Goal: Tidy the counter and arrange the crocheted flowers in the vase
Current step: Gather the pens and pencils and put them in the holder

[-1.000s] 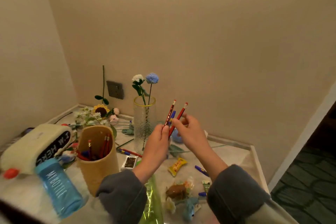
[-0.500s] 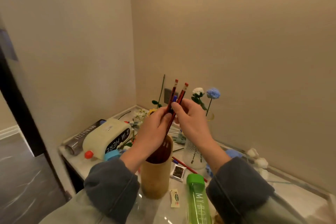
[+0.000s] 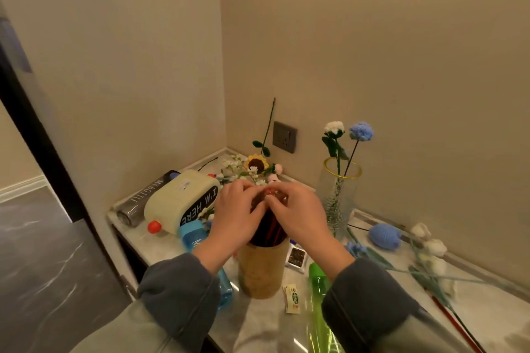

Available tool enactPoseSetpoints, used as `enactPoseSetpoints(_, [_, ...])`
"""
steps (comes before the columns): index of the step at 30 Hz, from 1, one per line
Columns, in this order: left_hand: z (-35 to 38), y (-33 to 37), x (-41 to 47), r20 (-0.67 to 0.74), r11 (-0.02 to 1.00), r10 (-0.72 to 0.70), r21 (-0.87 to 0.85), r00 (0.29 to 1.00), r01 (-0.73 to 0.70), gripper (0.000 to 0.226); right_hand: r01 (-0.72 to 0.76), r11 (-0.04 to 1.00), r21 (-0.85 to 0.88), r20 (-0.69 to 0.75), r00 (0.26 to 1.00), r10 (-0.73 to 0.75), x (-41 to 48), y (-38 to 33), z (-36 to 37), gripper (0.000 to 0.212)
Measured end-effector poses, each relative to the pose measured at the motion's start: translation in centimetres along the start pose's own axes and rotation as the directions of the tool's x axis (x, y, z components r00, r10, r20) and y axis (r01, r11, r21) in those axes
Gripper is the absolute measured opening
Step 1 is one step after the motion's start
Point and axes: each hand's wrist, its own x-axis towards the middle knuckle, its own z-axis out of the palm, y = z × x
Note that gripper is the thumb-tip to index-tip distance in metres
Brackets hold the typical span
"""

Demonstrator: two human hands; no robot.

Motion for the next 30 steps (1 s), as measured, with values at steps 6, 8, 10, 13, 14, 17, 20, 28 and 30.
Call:
enactPoseSetpoints(6, [-0.7,1.3,-0.8,-0.149,0.981,0.013,-0.192,0.989,-0.042,0.035,0.007,0.989,0.147,-0.074,0.997,0.004,-0.8,0.5,-0.6,0.024])
enactPoseSetpoints(8, [-1.2,2.6,-1.2,-0.246,0.932,0.037,-0.341,0.968,-0.122,0.028,-0.011,0.967,0.256,-0.133,0.99,0.047,-1.4,1.2,-1.2,0.018])
enactPoseSetpoints(10, [-1.3,4.5,-1.6,-0.299,0.868,0.073,-0.45,0.951,-0.209,0.026,-0.035,0.944,0.328,-0.178,0.979,0.098,-2.1,2.2,-2.0,0.017])
enactPoseSetpoints(13, [-0.4,7.6,-2.3,-0.309,0.778,0.126,-0.558,0.943,-0.287,0.03,-0.085,0.922,0.378,-0.205,0.963,0.173,-3.6,4.1,-3.7,0.019])
enactPoseSetpoints(14, [0.2,8.6,-2.5,-0.288,0.749,0.13,-0.598,0.949,-0.285,0.03,-0.098,0.92,0.379,-0.218,0.957,0.192,-4.3,4.9,-4.3,0.02])
enactPoseSetpoints(17, [2.7,11.2,-3.2,-0.192,0.689,0.141,-0.685,0.971,-0.235,0.029,-0.158,0.916,0.37,-0.251,0.932,0.262,-6.5,7.6,-6.2,0.023])
enactPoseSetpoints(20, [5.7,13.8,-4.3,-0.078,0.65,0.179,-0.739,0.981,-0.177,0.034,-0.271,0.902,0.337,-0.262,0.893,0.366,-9.3,10.7,-8.1,0.023])
enactPoseSetpoints(28, [13.9,18.5,-7.8,0.298,0.614,0.295,-0.787,0.908,0.059,0.033,-0.523,0.826,0.209,-0.233,0.794,0.562,-17.2,17.7,-11.3,0.021])
enactPoseSetpoints(30, [15.6,19.0,-8.6,0.394,0.653,0.324,-0.751,0.86,0.098,0.032,-0.588,0.787,0.185,-0.19,0.765,0.616,-18.5,19.0,-11.5,0.022])
